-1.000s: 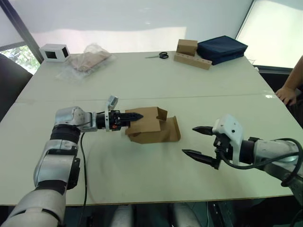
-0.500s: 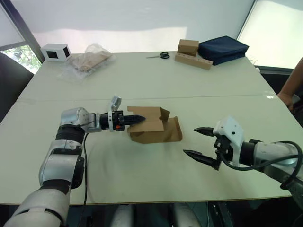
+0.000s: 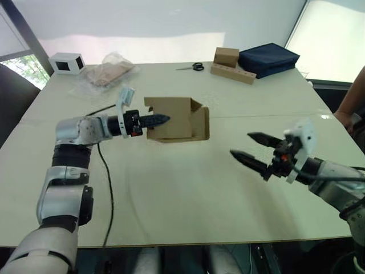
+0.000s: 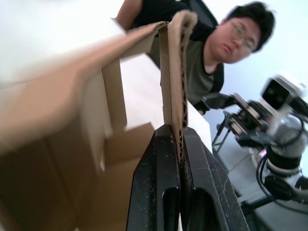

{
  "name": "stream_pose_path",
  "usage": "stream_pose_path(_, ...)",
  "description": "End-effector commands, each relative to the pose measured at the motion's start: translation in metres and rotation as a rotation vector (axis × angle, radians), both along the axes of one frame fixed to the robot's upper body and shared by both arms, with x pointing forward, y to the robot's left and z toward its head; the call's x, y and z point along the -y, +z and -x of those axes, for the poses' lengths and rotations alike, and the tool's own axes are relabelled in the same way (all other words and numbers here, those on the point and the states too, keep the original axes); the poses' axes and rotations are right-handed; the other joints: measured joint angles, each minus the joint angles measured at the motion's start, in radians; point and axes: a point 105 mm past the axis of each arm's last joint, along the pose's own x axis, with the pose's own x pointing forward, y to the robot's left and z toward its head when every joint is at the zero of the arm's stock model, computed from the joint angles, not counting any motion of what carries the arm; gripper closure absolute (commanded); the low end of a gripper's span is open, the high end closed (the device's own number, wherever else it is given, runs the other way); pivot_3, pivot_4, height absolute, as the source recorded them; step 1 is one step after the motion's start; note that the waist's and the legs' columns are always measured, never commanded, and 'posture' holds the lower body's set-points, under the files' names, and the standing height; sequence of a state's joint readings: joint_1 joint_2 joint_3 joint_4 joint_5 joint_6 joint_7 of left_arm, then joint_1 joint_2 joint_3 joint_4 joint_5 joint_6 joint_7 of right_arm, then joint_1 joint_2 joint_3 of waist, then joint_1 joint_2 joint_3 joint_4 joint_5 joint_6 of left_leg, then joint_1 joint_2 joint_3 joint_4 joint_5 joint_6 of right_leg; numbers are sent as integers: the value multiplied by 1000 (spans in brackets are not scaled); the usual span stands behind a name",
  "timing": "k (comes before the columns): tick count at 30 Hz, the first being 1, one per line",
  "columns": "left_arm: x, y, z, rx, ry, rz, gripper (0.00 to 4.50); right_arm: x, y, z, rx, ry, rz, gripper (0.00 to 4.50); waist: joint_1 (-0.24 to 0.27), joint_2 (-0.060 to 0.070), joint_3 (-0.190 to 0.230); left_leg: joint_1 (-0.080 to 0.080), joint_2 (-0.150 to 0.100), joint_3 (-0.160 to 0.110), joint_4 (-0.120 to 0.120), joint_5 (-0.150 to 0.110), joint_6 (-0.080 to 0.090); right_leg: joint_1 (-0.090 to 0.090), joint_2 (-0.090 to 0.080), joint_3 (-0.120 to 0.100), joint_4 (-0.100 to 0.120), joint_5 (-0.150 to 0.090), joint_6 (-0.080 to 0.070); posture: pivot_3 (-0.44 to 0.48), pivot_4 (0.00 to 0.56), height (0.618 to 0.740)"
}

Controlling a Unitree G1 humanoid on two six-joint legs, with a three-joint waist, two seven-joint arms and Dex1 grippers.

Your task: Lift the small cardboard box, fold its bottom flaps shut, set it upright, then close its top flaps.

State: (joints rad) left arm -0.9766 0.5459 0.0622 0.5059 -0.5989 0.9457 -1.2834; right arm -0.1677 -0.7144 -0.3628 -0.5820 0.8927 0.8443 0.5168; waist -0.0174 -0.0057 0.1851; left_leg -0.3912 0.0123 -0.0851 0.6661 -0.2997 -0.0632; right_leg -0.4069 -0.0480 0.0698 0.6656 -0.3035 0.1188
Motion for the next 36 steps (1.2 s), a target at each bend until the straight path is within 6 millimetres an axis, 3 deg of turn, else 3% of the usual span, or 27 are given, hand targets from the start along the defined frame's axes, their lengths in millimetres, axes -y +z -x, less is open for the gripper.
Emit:
stream_pose_path(1, 3, 36, 12, 233, -68, -48, 4467, 3, 32, -5, 100, -15, -127, 0, -2, 0, 0, 0, 0, 0, 0, 0, 0, 0, 0, 0, 0, 0, 0, 0, 150, 740)
stream_pose_path(9, -1, 87, 25, 468, -144, -51, 4467, -8, 98, -12, 220, 86, -376, 0, -4, 1, 0, 0, 0, 0, 0, 0, 1, 0, 1, 0, 0, 0, 0, 0, 150, 740)
stream_pose_path(12, -4, 100, 29, 531, -151, -29, 4500, -11, 115, -9, 254, 132, -422, 657, -4, 1, 0, 0, 0, 0, 0, -1, 1, 0, 0, 0, 0, 0, 0, 0, 150, 740)
stream_pose_path(18, -1, 115, 39, 614, -175, 7, 4500, -24, 142, -4, 336, 225, -461, 2917, -8, 1, 0, -1, 0, 0, 0, -1, 3, -1, 0, 0, 0, 0, 0, 0, 150, 740)
stream_pose_path(22, 6, 116, 45, 647, -182, 18, 4500, -37, 144, -7, 328, 274, -482, 4437, -12, 1, 0, -1, 0, 0, 0, -1, 2, -1, 0, 0, 0, 0, 0, 0, 150, 740)
stream_pose_path(29, 14, 114, 55, 663, -179, 38, 4500, -44, 137, -18, 312, 257, -421, 4475, -28, 1, 0, -1, 0, 0, -1, -1, 2, -2, 0, 0, 1, 0, 0, 0, 150, 740)
stream_pose_path(36, 16, 112, 62, 675, -194, 29, 4500, -50, 141, -15, 328, 302, -423, 4475, -29, 1, 0, -1, 0, 0, -1, -1, 1, -2, 0, 0, 0, 0, 0, 0, 150, 740)
